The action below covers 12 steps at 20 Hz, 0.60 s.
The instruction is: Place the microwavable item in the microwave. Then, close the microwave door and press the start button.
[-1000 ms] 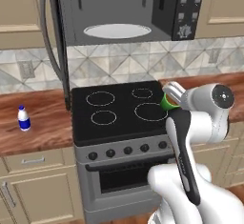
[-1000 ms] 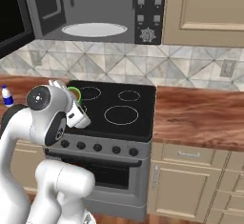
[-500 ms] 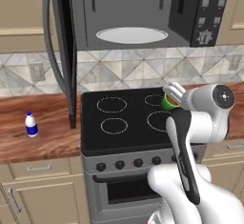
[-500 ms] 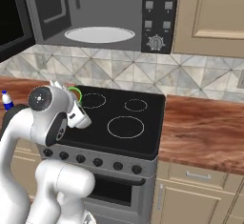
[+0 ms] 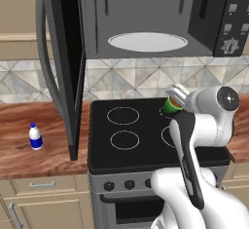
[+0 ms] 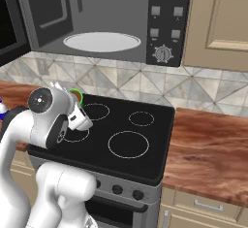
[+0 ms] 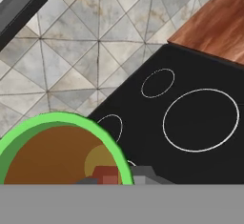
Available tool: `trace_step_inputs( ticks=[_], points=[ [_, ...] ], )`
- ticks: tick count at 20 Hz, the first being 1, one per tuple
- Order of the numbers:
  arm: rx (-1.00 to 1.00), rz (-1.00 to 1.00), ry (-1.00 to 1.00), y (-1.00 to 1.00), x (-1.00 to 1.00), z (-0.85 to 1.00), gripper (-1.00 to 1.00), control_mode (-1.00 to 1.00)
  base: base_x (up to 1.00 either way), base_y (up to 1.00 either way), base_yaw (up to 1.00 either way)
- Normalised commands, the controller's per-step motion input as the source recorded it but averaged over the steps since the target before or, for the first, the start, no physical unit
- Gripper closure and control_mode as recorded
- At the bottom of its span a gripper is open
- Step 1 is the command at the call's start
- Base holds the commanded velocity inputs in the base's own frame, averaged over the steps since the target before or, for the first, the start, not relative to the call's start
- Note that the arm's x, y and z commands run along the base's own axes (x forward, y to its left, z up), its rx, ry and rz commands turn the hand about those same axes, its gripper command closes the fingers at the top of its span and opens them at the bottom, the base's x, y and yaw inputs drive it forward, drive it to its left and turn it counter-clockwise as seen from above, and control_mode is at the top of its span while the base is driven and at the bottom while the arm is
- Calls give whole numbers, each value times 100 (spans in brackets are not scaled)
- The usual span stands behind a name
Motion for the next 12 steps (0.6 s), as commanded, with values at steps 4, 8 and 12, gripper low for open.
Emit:
trace_step_inputs(
  ticks=[4,8,12],
  points=[
    [0,0,0,0,0,0,100,100,29,-9,8],
    [0,0,0,0,0,0,100,100,32,0,1],
    [0,0,0,0,0,0,100,100,22,-2,0]
  ],
)
